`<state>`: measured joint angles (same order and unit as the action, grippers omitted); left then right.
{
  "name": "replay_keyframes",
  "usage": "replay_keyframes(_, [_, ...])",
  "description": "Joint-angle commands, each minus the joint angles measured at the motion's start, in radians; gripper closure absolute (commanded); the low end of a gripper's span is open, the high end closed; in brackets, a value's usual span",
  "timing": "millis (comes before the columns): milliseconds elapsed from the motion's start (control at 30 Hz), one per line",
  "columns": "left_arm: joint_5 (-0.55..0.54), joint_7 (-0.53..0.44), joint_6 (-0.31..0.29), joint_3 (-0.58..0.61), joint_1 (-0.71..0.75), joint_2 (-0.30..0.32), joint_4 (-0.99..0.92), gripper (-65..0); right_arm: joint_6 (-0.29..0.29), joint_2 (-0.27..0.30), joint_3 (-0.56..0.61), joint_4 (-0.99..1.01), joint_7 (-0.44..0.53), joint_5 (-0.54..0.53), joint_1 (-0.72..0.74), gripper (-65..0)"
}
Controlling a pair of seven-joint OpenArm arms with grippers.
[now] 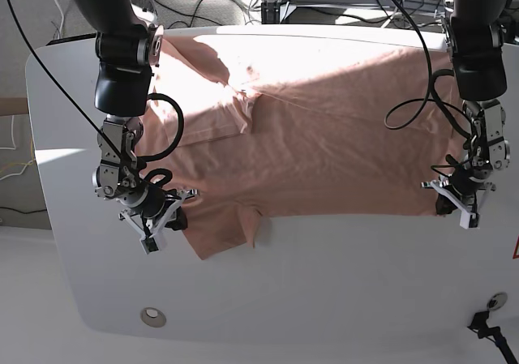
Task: Fold the T-shirt properly
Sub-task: 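Lift the held edge with both grippers and fold it over the shirt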
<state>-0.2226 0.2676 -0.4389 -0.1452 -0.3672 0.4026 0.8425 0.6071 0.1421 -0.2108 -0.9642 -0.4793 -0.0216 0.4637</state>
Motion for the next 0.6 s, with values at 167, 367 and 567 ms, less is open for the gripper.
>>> replay_keyframes(167, [-0.008,-0.021,-0.001,-0.004,0.093,0.032,0.208,0.0,0.01,0.011,-0.003,-0.352,-0.178,-0.01,-0.105,0.0])
replay_keyframes(367, [-0.01,-0.021,-0.001,-0.018,0.187,0.045,0.32,0.0,0.01,0.011,-0.006,-0.594,-0.301,-0.011,-0.227,0.0])
replay_keyframes(567, [-0.007,-0.021,-0.004,-0.123,0.257,0.04,0.415,0.0,0.01,0.011,-0.006,-0.777,-0.421,-0.011,-0.329,0.0])
